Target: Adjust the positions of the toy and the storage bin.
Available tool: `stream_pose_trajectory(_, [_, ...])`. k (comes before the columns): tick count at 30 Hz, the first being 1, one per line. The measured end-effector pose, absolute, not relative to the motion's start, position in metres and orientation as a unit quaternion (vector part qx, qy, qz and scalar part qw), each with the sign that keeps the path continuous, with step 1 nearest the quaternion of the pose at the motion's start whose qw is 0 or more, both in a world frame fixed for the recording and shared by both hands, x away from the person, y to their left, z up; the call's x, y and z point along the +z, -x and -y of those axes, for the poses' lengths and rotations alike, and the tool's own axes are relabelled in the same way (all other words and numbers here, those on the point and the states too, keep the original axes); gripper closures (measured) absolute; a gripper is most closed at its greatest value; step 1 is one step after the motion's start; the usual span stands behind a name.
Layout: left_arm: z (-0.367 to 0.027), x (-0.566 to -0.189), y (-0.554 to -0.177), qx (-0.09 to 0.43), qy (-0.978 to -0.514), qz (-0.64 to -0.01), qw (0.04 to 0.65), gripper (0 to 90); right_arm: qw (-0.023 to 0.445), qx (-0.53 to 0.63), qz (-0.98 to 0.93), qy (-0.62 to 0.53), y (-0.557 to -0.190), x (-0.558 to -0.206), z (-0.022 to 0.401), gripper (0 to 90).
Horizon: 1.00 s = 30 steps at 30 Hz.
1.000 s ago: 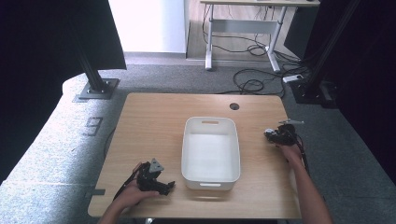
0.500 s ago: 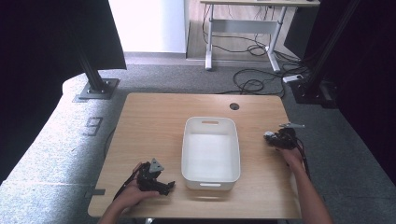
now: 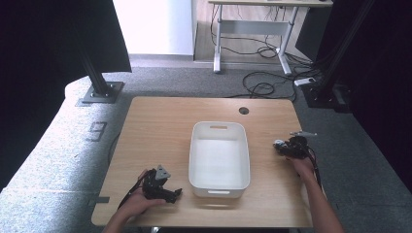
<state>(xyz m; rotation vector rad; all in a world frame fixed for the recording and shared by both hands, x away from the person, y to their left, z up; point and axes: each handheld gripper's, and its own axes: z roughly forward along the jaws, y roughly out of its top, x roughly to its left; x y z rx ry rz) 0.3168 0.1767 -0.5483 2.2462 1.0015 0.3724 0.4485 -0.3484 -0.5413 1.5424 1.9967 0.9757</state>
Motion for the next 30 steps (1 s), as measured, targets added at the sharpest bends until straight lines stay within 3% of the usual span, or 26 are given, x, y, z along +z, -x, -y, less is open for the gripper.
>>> stream_pose_trajectory(30, [-0.177, -0.548, -0.317, 0.142, -0.855, -0.381, 0.321, 0.0, 0.205, 0.362, -0.714, -0.564, -0.412, -0.541, 0.333, 50.5])
